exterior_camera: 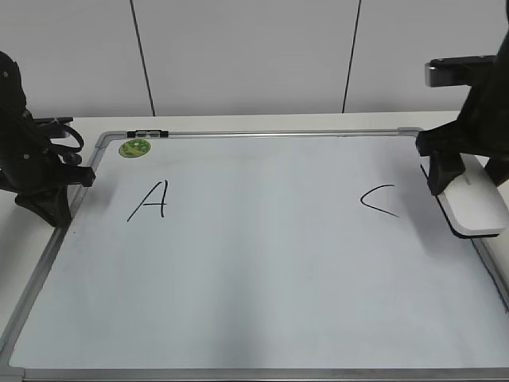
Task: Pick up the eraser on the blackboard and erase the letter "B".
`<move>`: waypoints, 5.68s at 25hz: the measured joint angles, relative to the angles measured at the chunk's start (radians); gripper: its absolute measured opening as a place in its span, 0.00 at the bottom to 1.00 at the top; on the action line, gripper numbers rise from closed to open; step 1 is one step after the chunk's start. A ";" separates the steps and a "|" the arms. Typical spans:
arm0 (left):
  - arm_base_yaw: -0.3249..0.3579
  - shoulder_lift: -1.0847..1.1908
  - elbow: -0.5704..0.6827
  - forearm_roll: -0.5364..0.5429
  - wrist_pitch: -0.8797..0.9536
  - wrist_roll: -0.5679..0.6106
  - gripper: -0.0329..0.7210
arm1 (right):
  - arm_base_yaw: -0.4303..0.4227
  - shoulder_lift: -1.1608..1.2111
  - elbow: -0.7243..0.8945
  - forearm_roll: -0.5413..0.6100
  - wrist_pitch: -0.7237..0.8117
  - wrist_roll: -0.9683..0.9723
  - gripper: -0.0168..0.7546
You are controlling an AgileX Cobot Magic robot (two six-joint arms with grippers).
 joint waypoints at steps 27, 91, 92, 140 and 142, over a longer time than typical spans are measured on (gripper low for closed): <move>0.000 0.000 0.000 0.000 0.001 0.000 0.07 | -0.135 0.159 0.014 0.140 -0.062 -0.181 0.71; 0.000 -0.258 0.038 0.063 0.212 -0.004 0.70 | -0.090 0.102 -0.085 0.134 0.108 -0.143 0.74; 0.000 -0.288 0.066 0.063 0.199 -0.004 0.70 | -0.079 0.069 -0.046 0.132 0.085 -0.143 0.74; 0.000 -1.847 0.965 0.144 0.188 -0.053 0.67 | 0.066 -1.203 0.827 0.047 0.063 -0.143 0.74; 0.000 -1.847 0.970 0.141 0.181 -0.053 0.67 | 0.066 -1.203 0.829 0.045 0.065 -0.143 0.74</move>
